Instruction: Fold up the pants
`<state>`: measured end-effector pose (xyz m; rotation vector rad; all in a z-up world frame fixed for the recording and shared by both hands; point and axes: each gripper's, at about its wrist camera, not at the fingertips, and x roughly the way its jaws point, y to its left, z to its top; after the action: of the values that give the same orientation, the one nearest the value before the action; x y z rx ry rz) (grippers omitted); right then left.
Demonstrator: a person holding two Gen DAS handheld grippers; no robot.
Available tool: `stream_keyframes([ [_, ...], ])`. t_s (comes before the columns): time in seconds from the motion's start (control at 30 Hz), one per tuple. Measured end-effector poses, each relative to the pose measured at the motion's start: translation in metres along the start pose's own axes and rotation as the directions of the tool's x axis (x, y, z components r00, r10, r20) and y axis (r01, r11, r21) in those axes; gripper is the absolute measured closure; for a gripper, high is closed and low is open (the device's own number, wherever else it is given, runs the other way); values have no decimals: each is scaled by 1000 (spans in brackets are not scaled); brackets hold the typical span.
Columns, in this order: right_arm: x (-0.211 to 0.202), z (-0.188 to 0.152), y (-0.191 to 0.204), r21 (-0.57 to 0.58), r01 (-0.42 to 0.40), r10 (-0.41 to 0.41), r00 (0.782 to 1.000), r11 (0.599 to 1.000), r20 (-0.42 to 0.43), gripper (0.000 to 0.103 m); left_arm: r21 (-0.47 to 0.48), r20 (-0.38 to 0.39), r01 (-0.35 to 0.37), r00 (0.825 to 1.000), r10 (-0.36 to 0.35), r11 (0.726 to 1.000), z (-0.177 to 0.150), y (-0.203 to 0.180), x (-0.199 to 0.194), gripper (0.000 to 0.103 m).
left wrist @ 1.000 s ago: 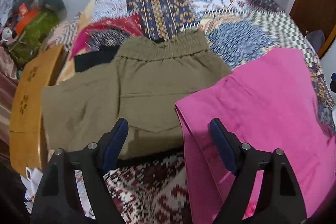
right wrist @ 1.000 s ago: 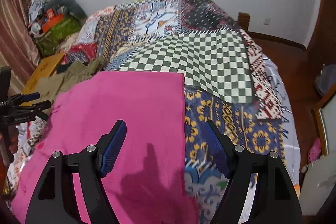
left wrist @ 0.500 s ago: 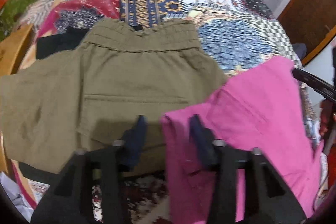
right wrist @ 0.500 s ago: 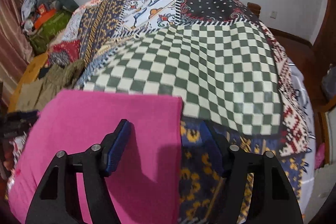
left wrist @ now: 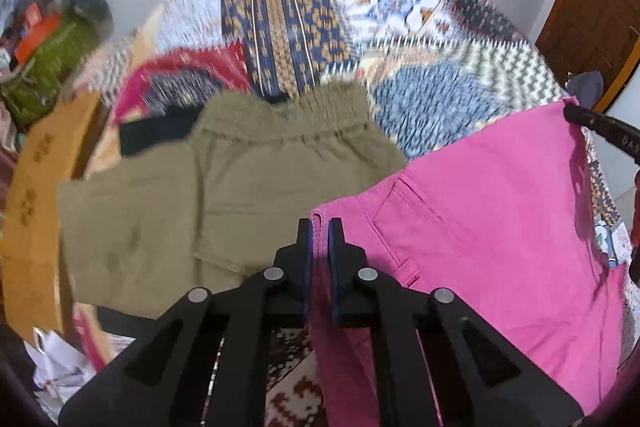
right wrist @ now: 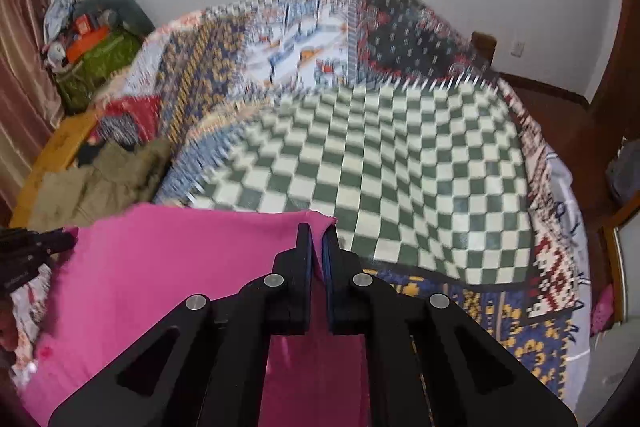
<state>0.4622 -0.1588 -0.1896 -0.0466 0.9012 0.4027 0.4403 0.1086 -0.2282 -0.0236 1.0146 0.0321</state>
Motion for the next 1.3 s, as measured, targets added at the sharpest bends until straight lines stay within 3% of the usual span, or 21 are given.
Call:
stream_keyframes([
  [0.33,-123,18,4,28,-36,30,981,999,190,99,57,155,-16,988,7,998,-4,-19,-106,97],
  [0.7,-206,-68,13,22,-47,42,980,999,192,99,72,195,-20,981,5,997,-77,-35,-163,97],
  [0.97,-221,-139,16,66,-66,56,988,996,143,99,96,148,-10,989,-5,995,-138,-40,-170,100],
  [1.1,-217,-171,20,79,-83,76,994,993,84,99,79,95,12,995,-19,997,-169,-34,-162,101],
  [1.3,-203,-212,33,36,-45,45,999,998,-8,99,66,2,28,1000,-28,997,-209,-25,-147,101],
])
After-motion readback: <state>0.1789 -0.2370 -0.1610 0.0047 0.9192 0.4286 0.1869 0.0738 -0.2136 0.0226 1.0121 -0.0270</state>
